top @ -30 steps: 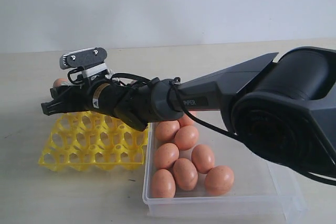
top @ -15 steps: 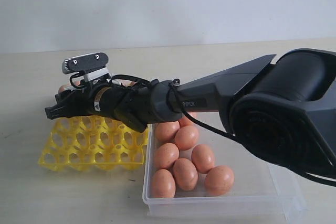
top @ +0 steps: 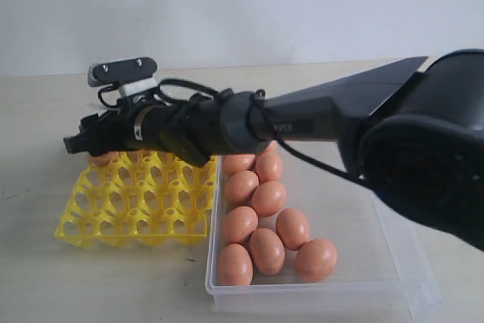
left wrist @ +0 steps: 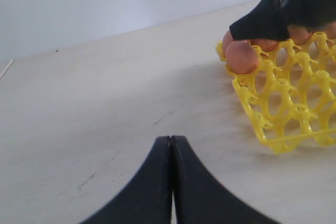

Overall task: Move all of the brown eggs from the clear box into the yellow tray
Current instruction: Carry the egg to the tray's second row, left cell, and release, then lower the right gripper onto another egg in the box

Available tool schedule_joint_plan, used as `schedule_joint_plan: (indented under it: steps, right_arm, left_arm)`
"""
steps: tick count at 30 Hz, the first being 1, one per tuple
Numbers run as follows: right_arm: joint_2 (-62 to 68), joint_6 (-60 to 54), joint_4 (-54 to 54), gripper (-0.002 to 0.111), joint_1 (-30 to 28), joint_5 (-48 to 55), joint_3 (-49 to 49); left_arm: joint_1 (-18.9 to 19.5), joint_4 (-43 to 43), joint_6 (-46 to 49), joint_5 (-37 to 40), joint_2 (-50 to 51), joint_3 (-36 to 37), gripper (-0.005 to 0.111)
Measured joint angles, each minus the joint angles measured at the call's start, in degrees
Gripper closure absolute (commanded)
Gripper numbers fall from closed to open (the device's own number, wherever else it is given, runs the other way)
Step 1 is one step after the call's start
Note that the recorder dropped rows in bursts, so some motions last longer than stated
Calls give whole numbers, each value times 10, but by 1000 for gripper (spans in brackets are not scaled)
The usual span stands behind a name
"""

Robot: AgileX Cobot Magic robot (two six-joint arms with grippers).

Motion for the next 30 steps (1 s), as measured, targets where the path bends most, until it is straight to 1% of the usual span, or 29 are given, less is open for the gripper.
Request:
schedule_joint_plan:
  steps: [1,4,9,12,14,16,21,24,27,30]
  right_arm:
    - [-19,-3,0,48,0,26,0]
    - [-80,-25,0,49,0,156,0]
    - [-158,-84,-10,49,-4,454,4]
    - [-194,-95,-26,49,-17,561,44]
    - [-227,-91,-33,49,-28,588,92]
    - [-261,-77,-37,49,-34,593,141]
    - [-344,-37,-18,49,-48,586,268]
    - [-369,-28,5,49,-57,561,327]
    - [-375,-26,24,49,-58,543,368]
    - [-375,-25,43,48,-58,509,385]
  left_arm:
    - [0,0,0,0,0,0,107]
    - [0,0,0,0,0,0,107]
    - [0,0,0,0,0,0,107]
    - [0,0,0,0,0,0,107]
    - [0,0,0,0,0,0,107]
    - [0,0,0,0,0,0,107]
    - [0,0,0,0,0,0,107]
    - [0,0,0,0,0,0,107]
    - [0,0,0,0,0,0,107]
    - [0,0,0,0,0,0,107]
